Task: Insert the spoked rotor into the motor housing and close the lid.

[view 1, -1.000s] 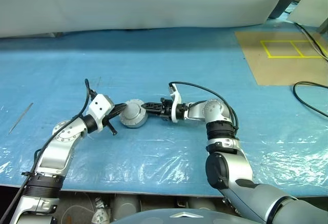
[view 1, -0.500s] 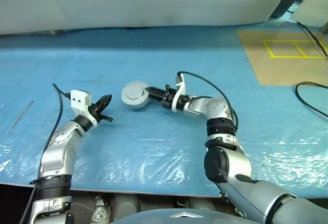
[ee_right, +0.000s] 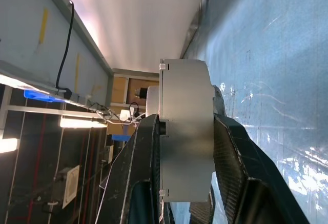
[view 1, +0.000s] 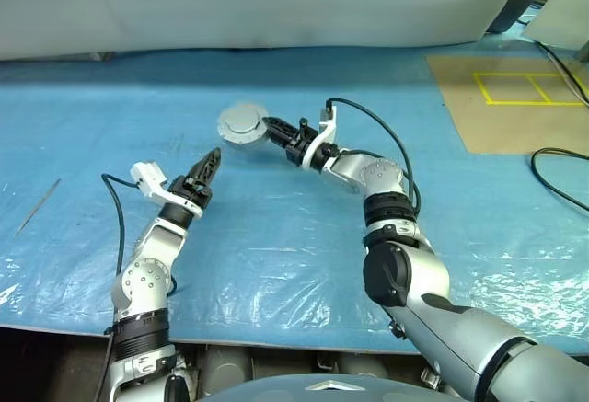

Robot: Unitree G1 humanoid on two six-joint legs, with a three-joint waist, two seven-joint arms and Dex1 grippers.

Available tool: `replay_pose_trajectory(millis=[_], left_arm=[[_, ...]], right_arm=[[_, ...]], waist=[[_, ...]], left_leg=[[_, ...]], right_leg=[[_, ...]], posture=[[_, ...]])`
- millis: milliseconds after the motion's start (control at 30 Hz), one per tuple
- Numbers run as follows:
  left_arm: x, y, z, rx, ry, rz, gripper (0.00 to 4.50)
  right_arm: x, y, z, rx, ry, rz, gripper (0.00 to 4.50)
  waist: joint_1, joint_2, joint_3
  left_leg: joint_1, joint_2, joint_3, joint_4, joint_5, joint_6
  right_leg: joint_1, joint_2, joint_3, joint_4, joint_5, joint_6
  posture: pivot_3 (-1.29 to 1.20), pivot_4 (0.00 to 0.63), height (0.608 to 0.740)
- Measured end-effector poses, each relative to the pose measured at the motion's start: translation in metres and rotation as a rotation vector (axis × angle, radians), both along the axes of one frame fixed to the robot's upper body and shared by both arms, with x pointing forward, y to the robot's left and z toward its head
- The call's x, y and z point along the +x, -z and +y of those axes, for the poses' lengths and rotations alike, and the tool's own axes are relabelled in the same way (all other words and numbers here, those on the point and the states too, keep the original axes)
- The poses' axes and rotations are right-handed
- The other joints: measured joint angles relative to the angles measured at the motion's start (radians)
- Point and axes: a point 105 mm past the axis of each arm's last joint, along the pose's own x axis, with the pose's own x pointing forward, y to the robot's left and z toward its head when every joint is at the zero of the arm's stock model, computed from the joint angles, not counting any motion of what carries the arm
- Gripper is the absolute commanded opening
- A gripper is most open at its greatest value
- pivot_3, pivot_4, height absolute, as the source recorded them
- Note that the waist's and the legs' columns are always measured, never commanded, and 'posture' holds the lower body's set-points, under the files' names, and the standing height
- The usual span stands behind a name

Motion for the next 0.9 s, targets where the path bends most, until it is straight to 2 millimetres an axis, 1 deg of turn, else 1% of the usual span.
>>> replay_pose_trajectory(millis=[33,133,200,300,400,567,767,833,900], left_arm=[[0.001,0.000,0.000,-0.004,-0.004,0.004,4.44],[0.004,-0.005,0.000,-0.048,-0.017,-0.003,4.44],[0.007,-0.012,-0.002,-0.123,-0.015,-0.008,4.44],[0.010,-0.017,-0.007,-0.198,0.033,0.004,4.44],[0.010,-0.015,-0.013,-0.242,0.080,0.036,4.44],[0.012,-0.017,-0.018,-0.260,0.117,0.049,4.44],[0.015,-0.022,-0.024,-0.289,0.146,0.036,4.44],[0.017,-0.022,-0.026,-0.296,0.152,0.041,4.07],[0.019,-0.024,-0.028,-0.300,0.159,0.034,3.58]], right_arm=[[0.001,0.001,-0.001,-0.001,0.001,0.003,1.05],[0.001,0.003,-0.004,0.002,0.003,0.005,1.05],[0.000,0.002,-0.003,0.007,-0.008,-0.004,1.05],[-0.005,0.001,0.004,0.013,-0.054,-0.017,1.05],[-0.010,0.000,0.012,0.012,-0.095,-0.023,1.05],[-0.018,-0.002,0.020,0.002,-0.156,-0.040,1.05],[-0.029,-0.001,0.024,-0.006,-0.227,-0.061,1.05],[-0.031,0.001,0.026,-0.008,-0.237,-0.057,1.05],[-0.032,0.003,0.027,-0.014,-0.240,-0.055,1.05]], waist=[[0.000,0.000,0.000],[0.001,-0.001,0.001],[0.002,-0.002,0.001],[0.002,-0.002,0.001],[0.002,-0.002,0.001],[0.015,-0.003,0.002],[0.022,-0.003,0.002],[0.022,-0.003,0.002],[0.022,-0.003,0.002]], left_leg=[[-0.001,0.000,0.000,0.001,0.000,0.000],[-0.004,0.000,-0.001,0.004,0.000,0.000],[-0.004,0.000,-0.002,0.005,0.000,0.000],[-0.003,0.000,-0.002,0.005,0.000,0.000],[-0.004,0.001,-0.002,0.005,0.000,0.000],[-0.004,0.000,-0.002,0.005,0.000,0.000],[-0.004,0.000,-0.003,0.006,0.000,0.000],[-0.004,0.000,-0.003,0.006,0.000,0.000],[-0.004,0.000,-0.003,0.006,0.000,0.000]], right_leg=[[0.000,0.000,0.000,0.000,0.000,0.000],[-0.001,0.000,-0.001,0.000,0.001,0.001],[-0.001,0.000,-0.001,0.001,0.001,0.001],[-0.001,0.000,-0.001,0.001,0.001,0.002],[-0.001,0.000,-0.001,0.001,0.001,0.001],[-0.001,0.000,-0.002,0.001,0.001,0.002],[-0.001,0.000,-0.002,0.001,0.002,0.002],[-0.001,0.000,-0.002,0.002,0.002,0.003],[-0.001,0.000,-0.002,0.002,0.002,0.003]], posture=[[0.00,0.150,0.740],[0.00,0.150,0.740],[0.00,0.150,0.740],[0.00,0.150,0.740],[0.00,0.150,0.740],[0.00,0.150,0.740],[0.00,0.150,0.740],[0.00,0.150,0.740],[0.00,0.150,0.740]])
